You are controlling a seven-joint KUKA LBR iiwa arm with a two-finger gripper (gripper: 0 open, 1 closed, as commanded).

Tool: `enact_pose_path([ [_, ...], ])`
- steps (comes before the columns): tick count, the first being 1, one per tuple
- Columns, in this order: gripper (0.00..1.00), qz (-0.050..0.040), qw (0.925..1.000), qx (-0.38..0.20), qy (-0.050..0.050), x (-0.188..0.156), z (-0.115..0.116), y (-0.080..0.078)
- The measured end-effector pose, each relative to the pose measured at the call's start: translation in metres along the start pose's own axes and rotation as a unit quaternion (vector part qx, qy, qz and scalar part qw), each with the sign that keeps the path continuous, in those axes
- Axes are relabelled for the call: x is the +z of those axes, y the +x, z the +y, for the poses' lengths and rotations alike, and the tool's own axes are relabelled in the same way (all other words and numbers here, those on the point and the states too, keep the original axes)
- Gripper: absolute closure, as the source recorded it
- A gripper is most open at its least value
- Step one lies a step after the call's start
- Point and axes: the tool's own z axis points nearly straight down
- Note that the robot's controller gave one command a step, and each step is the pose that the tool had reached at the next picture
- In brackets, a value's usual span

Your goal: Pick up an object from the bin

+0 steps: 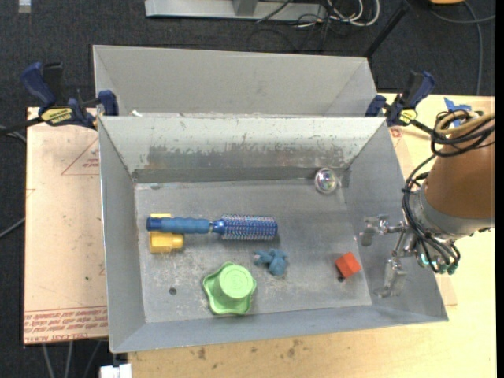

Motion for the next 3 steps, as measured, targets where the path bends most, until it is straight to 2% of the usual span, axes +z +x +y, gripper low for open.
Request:
enact_pose_path([
  [1,0.00,-0.0060,0.9964,0.085,0.000,0.089,0.013,-0.013],
  [2,1.00,-0.0042,0.9965,0.084,0.001,0.088,0.013,-0.012],
  [3,1.00,-0.0089,0.9975,0.070,0.001,-0.045,0.039,-0.022],
])
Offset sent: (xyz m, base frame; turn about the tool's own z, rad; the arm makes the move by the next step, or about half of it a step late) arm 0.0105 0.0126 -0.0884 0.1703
